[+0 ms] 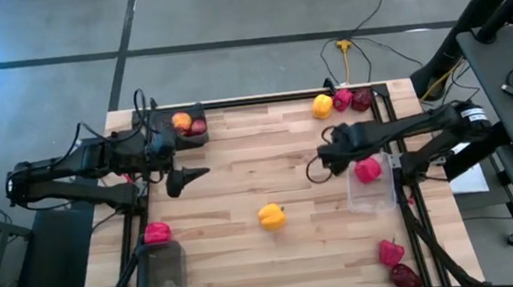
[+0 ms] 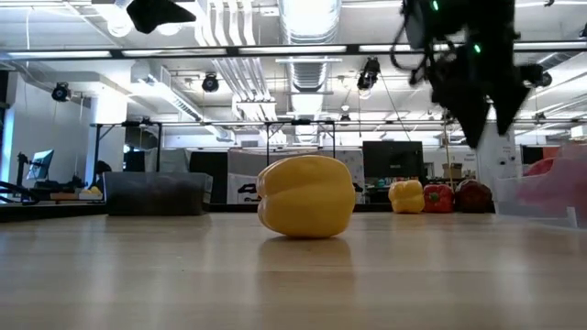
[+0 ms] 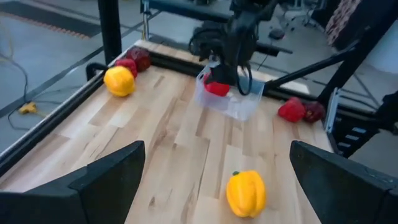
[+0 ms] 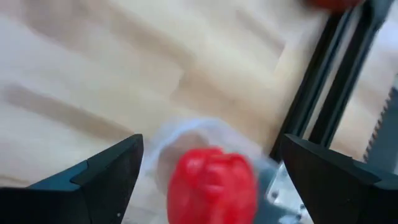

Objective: Sort produce into baskets
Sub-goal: Put the red bell pepper into the transparent bin

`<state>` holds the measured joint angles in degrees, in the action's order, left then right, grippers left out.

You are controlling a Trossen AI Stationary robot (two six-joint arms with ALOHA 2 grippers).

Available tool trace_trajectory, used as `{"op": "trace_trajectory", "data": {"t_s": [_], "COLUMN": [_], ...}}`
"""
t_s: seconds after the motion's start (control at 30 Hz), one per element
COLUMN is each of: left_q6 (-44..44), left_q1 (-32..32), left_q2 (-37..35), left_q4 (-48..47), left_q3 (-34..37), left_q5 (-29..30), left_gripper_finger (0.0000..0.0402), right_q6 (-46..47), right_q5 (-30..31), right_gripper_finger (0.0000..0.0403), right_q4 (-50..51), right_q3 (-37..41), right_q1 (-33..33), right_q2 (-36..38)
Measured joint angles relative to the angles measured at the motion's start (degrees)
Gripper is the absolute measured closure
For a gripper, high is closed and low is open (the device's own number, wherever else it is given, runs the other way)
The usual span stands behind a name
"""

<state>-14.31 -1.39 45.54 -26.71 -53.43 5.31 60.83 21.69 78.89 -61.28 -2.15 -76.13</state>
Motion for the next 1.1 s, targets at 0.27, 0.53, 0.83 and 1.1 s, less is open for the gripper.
{"op": "trace_trajectory", "data": {"t_s": [0.27, 0.53, 0.83, 1.1], "left_q6": [-0.07, -6.38, -5.36, -4.29], "left_q1": [-0.11, -0.22, -0.26, -1.80], "left_q2": [-0.26, 0.22, -1.85, -2.17], "left_q4": [3.41, 4.06, 2.16, 2.20], "left_q3": [-0.25, -2.16, -2.16, -2.16], "left_q5": [0.14, -2.85, -7.16, -4.21], "left_gripper_finger": [0.0019, 0.0019, 0.0019, 0.0019], "right_q6": [-11.63, -38.34, -55.92, -51.43], "right_q5": [7.22, -3.66, -11.55, -15.67], "right_gripper_finger": [0.0033, 0.0033, 0.0033, 0.0033], "right_q4": [-1.14, -18.80, -11.35, -9.94], "right_q3": [-9.67, -9.67, -24.01, -33.22], "right_q1": [-14.61, -39.76, -52.18, -59.15], "right_q2": [1.63, -6.79, -25.33, -34.28]}}
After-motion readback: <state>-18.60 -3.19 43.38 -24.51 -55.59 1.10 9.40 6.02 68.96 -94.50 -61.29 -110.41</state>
